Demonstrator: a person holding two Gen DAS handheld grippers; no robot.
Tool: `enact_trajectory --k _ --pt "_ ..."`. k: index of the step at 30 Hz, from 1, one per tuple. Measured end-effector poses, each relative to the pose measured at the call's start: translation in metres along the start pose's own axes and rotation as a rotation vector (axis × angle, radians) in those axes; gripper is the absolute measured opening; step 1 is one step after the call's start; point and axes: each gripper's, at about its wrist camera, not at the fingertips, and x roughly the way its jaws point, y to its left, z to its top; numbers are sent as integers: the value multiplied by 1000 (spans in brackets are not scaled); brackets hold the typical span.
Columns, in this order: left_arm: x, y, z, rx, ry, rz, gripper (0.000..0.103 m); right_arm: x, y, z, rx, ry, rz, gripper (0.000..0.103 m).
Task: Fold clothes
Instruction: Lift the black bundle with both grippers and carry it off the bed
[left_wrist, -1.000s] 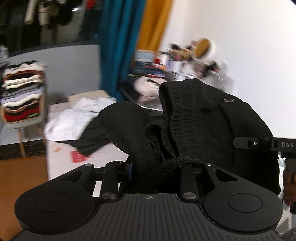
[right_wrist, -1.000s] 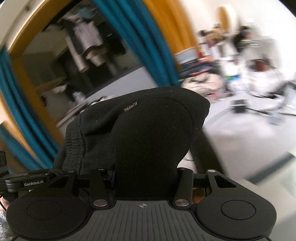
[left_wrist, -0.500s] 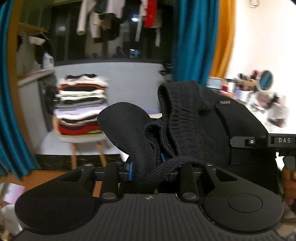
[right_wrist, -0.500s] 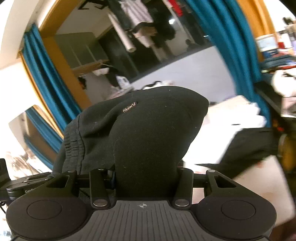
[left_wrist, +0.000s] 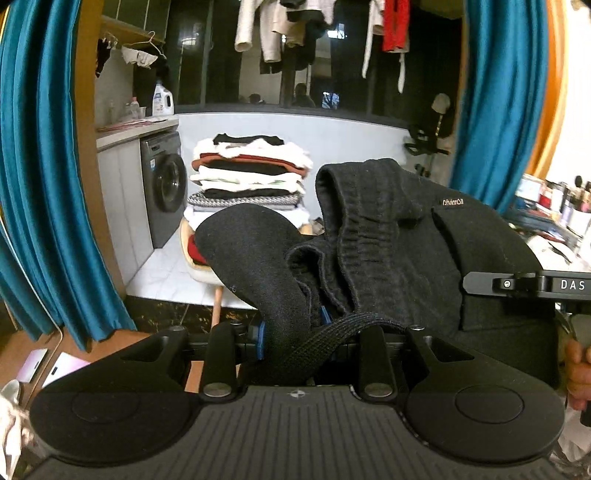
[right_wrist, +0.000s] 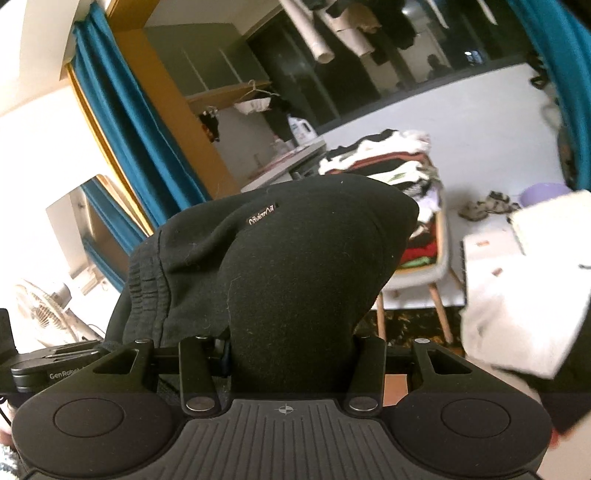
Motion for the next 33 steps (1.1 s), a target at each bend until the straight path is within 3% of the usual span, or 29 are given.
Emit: enact_trajectory --k 7,13,19,26,33 --pt "102 74 76 -29 2 -5 29 118 -24 74 -13 -16 2 42" --pt "167 112 131 -14 -57 15 29 208 -44 142 -28 -34 20 42" --pt "246 147 182 0 -84 -48 29 289 -65 210 -58 -37 -7 42" --pt "362 207 240 0 -117 -169 29 397 -82 277 -121 -102 -104 42" --pt "467 268 339 61 -123 -263 28 519 -103 357 -41 -124 -175 42"
